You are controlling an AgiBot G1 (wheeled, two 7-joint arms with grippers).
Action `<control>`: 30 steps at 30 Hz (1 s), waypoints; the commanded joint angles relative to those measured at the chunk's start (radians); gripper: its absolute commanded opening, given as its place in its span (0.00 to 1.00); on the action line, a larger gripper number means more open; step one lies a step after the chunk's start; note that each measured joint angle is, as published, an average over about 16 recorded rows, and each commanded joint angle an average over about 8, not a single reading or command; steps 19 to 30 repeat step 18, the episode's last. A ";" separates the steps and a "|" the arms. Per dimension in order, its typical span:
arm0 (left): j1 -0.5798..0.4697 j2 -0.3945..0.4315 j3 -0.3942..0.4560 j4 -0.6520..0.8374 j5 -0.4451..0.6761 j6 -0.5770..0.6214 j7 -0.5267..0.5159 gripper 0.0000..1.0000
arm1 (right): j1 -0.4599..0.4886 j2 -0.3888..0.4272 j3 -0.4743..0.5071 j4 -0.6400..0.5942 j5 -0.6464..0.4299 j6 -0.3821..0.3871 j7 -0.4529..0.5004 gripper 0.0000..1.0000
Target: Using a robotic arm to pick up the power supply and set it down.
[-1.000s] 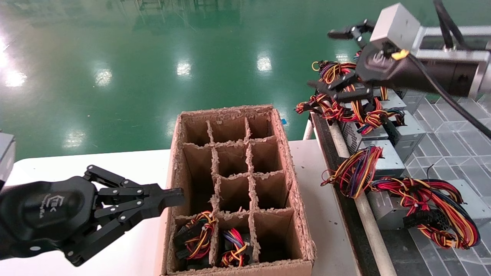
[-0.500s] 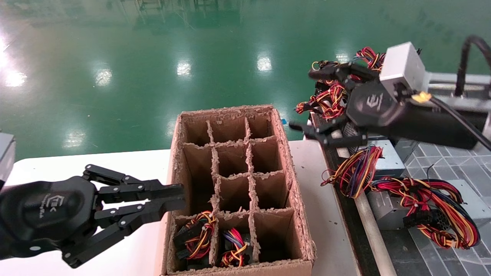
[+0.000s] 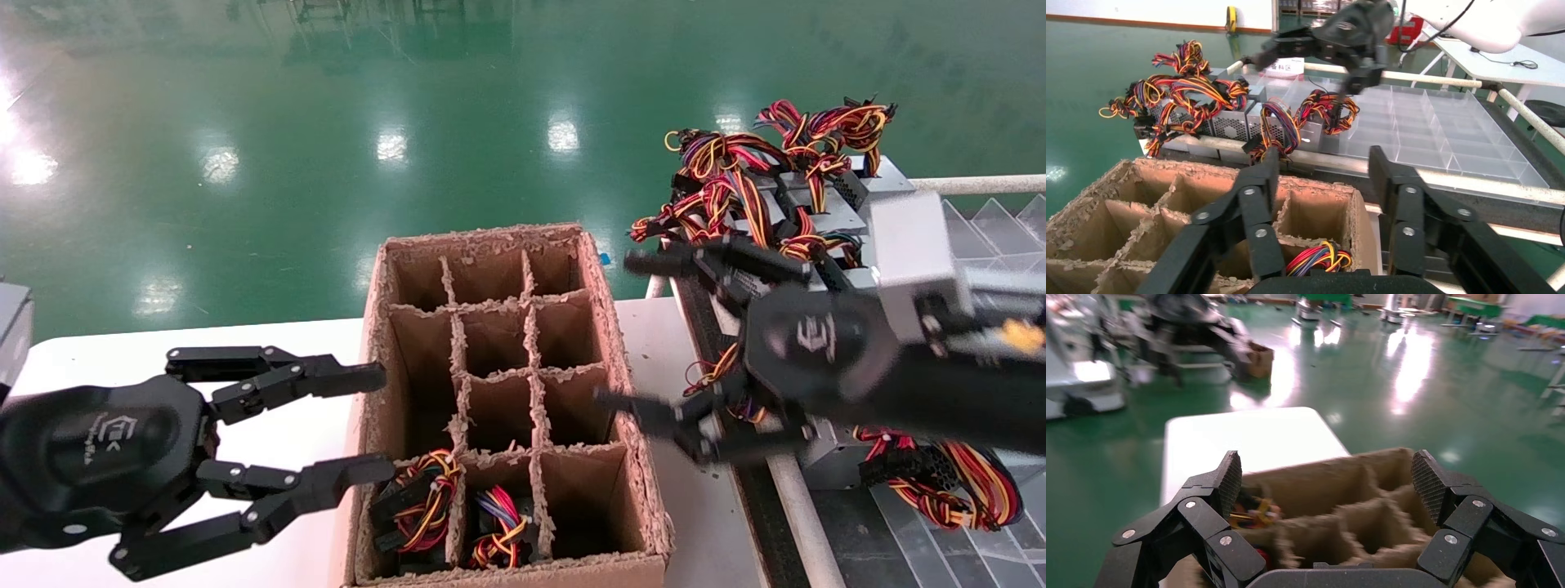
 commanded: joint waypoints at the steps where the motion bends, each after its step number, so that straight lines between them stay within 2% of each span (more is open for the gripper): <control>1: 0.000 0.000 0.000 0.000 0.000 0.000 0.000 1.00 | -0.034 0.010 0.016 0.029 0.025 -0.015 0.021 1.00; 12: 0.000 0.000 0.000 0.000 0.000 0.000 0.000 1.00 | -0.186 0.056 0.085 0.155 0.134 -0.080 0.112 1.00; 30: 0.000 0.000 0.000 0.000 0.000 0.000 0.000 1.00 | -0.199 0.061 0.092 0.165 0.145 -0.085 0.116 1.00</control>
